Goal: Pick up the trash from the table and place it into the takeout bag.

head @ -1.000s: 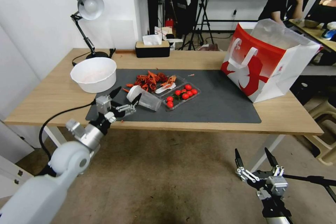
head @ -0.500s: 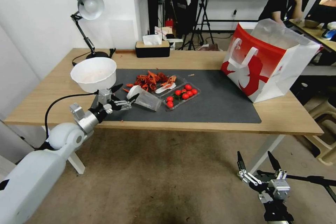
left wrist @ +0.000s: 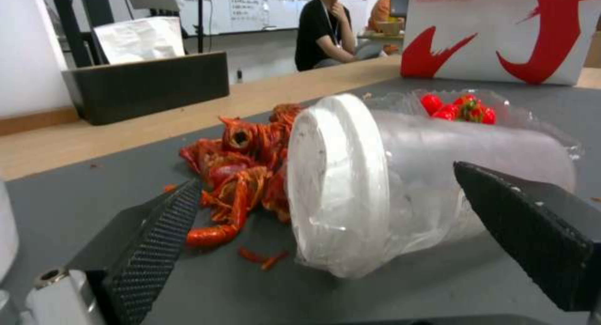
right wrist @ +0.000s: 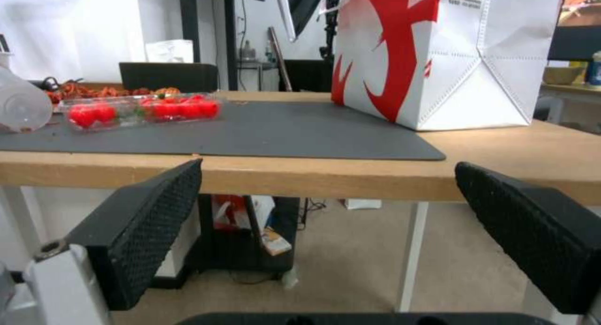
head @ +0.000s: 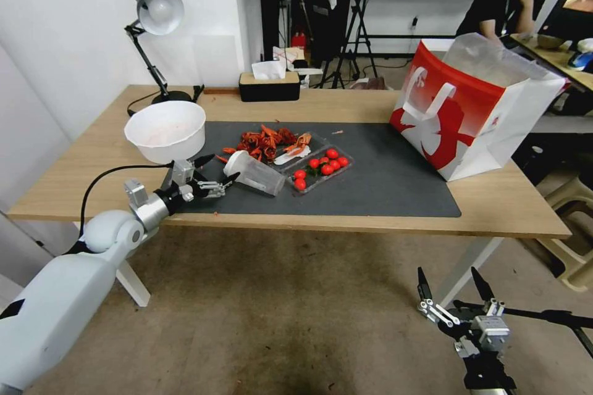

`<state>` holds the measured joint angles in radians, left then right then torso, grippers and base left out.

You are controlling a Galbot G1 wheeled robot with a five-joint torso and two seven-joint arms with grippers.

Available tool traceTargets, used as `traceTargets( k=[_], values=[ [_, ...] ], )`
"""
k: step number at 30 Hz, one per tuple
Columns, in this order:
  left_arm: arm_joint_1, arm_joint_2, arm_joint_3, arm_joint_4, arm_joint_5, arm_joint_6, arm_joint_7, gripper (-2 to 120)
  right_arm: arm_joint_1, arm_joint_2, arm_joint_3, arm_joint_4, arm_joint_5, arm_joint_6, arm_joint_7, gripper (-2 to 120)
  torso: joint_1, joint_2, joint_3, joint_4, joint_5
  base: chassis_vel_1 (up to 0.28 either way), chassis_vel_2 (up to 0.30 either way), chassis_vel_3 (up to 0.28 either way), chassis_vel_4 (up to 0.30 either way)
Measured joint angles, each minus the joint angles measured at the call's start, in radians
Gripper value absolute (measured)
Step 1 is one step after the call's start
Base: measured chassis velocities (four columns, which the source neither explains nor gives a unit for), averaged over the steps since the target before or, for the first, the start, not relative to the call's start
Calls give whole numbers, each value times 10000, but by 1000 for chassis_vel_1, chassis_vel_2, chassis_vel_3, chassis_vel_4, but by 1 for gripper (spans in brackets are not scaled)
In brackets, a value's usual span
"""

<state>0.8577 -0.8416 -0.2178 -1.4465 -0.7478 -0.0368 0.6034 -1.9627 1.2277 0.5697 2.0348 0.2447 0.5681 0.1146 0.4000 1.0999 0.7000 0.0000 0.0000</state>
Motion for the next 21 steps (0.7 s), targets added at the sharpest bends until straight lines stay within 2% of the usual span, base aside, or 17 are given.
traceTargets(
  k=[7, 9, 10, 13, 14, 16, 19, 21],
  values=[
    [-202, -5, 106, 294, 25, 8, 365, 100, 1, 3, 3, -41, 6, 31, 8, 100, -1, 0, 0, 1, -1, 0, 0, 0, 0],
    [-304, 6, 144, 418, 26, 18, 529, 91, 4, 4, 0, -61, 9, 49, 10, 100, 0, 0, 0, 1, 0, 0, 0, 0, 0],
    [-304, 6, 144, 418, 26, 18, 529, 91, 4, 4, 0, -61, 9, 49, 10, 100, 0, 0, 0, 1, 0, 0, 0, 0, 0],
    [-536, 0, 205, 730, 8, 18, 965, 78, 4, 16, -17, -62, 12, 75, 15, 100, 0, 0, 0, 0, 0, 0, 0, 0, 0],
    [-536, 0, 205, 730, 8, 18, 965, 78, 4, 16, -17, -62, 12, 75, 15, 100, 0, 0, 0, 0, 0, 0, 0, 0, 0],
    [-686, -21, 248, 932, -19, 7, 1301, 65, -6, 23, -25, -67, 12, 107, 20, 100, -1, 0, 0, 1, -1, 0, 0, 0, 0],
    [-741, -28, 274, 1004, -31, -7, 1405, 62, -17, 24, -26, -68, 12, 125, 22, 100, 0, 0, 0, 1, 0, 0, 0, 0, 0],
    [-901, -68, 326, 1209, -49, -124, 1843, 50, -54, 25, -19, -78, 13, 169, 33, 100, 0, 0, 0, -1, -1, 0, 0, 0, 0]
  ],
)
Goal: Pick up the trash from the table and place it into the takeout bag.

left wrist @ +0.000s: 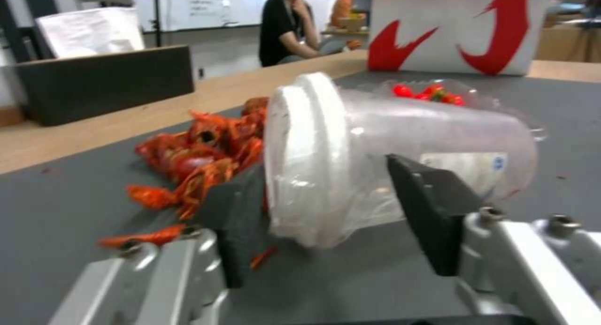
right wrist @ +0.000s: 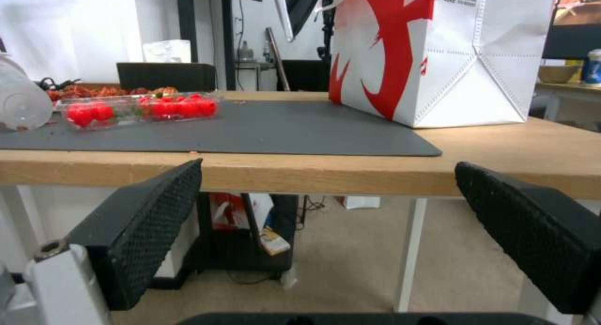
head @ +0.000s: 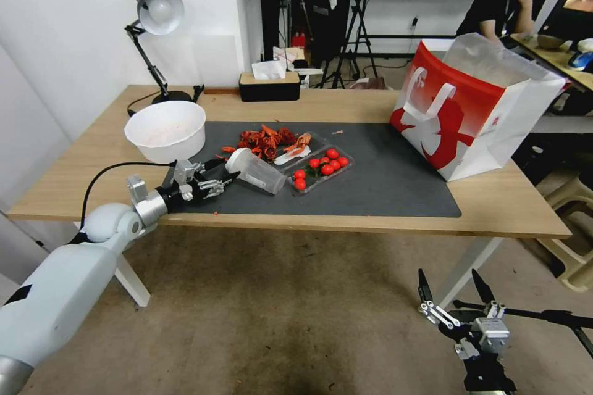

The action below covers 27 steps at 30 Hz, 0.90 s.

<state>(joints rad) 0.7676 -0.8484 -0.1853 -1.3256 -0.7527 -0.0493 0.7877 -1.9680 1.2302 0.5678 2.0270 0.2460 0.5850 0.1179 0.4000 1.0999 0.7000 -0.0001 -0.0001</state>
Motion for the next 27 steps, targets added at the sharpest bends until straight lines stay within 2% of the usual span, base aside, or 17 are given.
traceTargets(
  k=[1, 3, 5, 7, 10, 27],
  values=[
    [0, 0, 0, 0, 0, 0, 0, 50, 0, 0, 0, 0, 0, 0, 0, 100, 0, 0, 0, 0, 0, 0, 0, 0, 0],
    [-74, -28, 23, 81, -56, -34, 333, 40, -20, 0, 15, -28, 1, 41, 5, 100, 0, 0, 0, 1, 1, 0, 0, 0, 0],
    [-86, -35, 28, 93, -69, -39, 378, 36, -24, 0, 17, -34, 0, 47, 6, 100, 0, 0, 0, 1, 1, 0, 0, 0, 0],
    [-110, -58, 45, 132, -99, -84, 453, 24, -29, 0, 20, -48, 0, 65, 8, 100, 0, 0, -1, 0, 1, 0, 0, 0, 0],
    [-119, -70, 50, 146, -118, -113, 462, 18, -30, 0, 21, -54, 1, 69, 9, 100, 0, 0, -1, 1, 1, 0, 0, 0, 0],
    [-129, -29, 4, 195, -403, -235, 394, 17, 17, 5, 20, -30, -2, 17, 14, 100, 0, 0, 0, 2, 1, 0, 0, 0, 0]
  ],
)
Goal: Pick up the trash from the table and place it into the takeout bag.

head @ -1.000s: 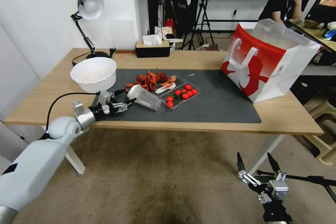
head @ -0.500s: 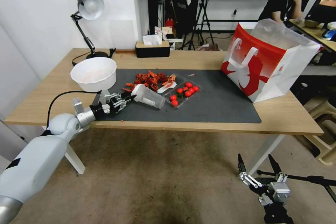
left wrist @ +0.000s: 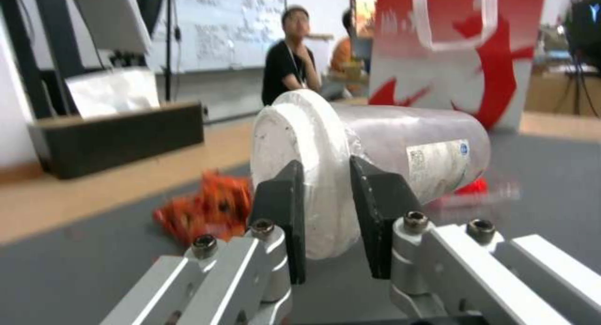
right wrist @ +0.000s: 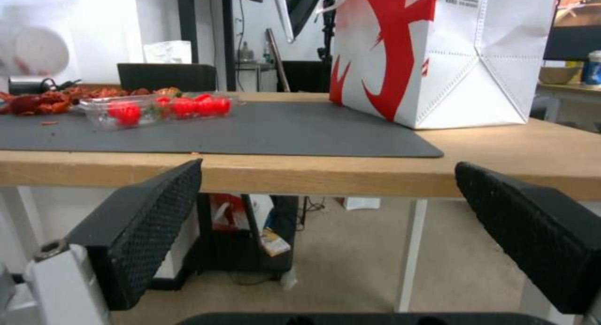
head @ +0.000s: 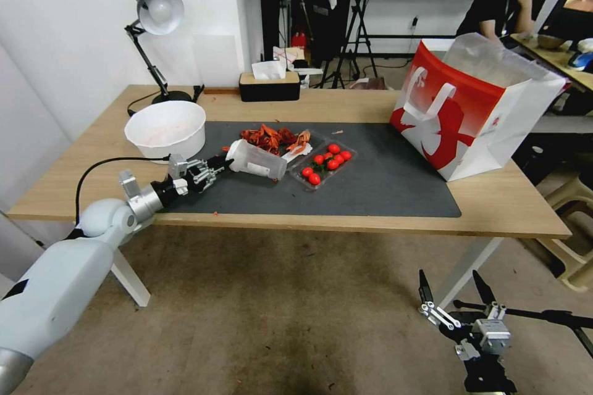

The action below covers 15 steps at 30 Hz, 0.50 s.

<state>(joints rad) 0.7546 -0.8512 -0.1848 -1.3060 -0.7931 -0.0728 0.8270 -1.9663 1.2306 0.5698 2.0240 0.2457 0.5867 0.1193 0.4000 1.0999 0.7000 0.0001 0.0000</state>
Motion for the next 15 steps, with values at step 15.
traceTargets(
  k=[15],
  values=[
    [-889, 18, 837, -1693, -1630, -165, -2520, 17, -21, 157, -58, 89, -160, -42, 10, 100, 0, 0, 0, 0, 2, 0, 0, 0, 0]
  ],
)
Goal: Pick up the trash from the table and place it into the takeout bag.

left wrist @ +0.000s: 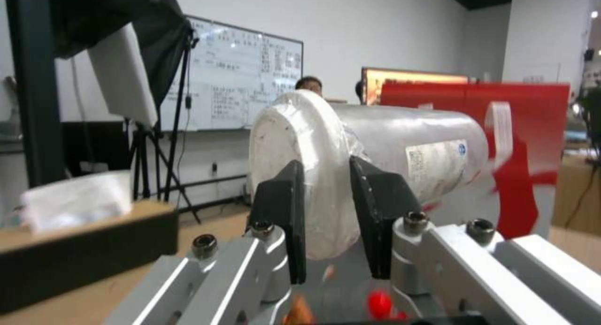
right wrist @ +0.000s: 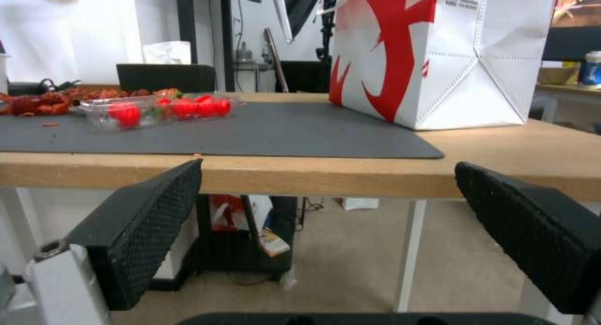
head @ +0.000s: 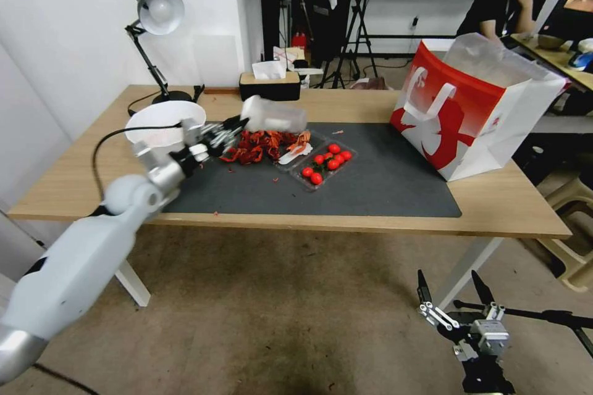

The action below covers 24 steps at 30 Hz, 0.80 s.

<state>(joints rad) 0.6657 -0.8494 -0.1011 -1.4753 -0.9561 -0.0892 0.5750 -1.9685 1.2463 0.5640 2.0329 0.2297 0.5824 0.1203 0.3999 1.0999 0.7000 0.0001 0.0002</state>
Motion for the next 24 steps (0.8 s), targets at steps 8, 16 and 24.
traceTargets(
  k=[8, 16, 24],
  values=[
    [-2693, -1135, 2735, -164, -721, -233, -3260, 17, -10, 167, -30, 56, -180, -97, 32, 100, 1, 0, 0, 0, 1, 0, 0, 0, 0],
    [-5385, -3276, 5150, 1213, -898, -547, -5259, 13, -22, 449, -15, 56, -291, -128, 88, 100, 1, 0, 0, -3, 3, 0, 0, 0, 0],
    [-6545, -4539, 5999, 2410, -880, -738, -5890, 11, -57, 629, 11, 28, -326, -105, 111, 100, 1, 1, 0, 0, 0, 0, 0, 0, 0]
  ],
)
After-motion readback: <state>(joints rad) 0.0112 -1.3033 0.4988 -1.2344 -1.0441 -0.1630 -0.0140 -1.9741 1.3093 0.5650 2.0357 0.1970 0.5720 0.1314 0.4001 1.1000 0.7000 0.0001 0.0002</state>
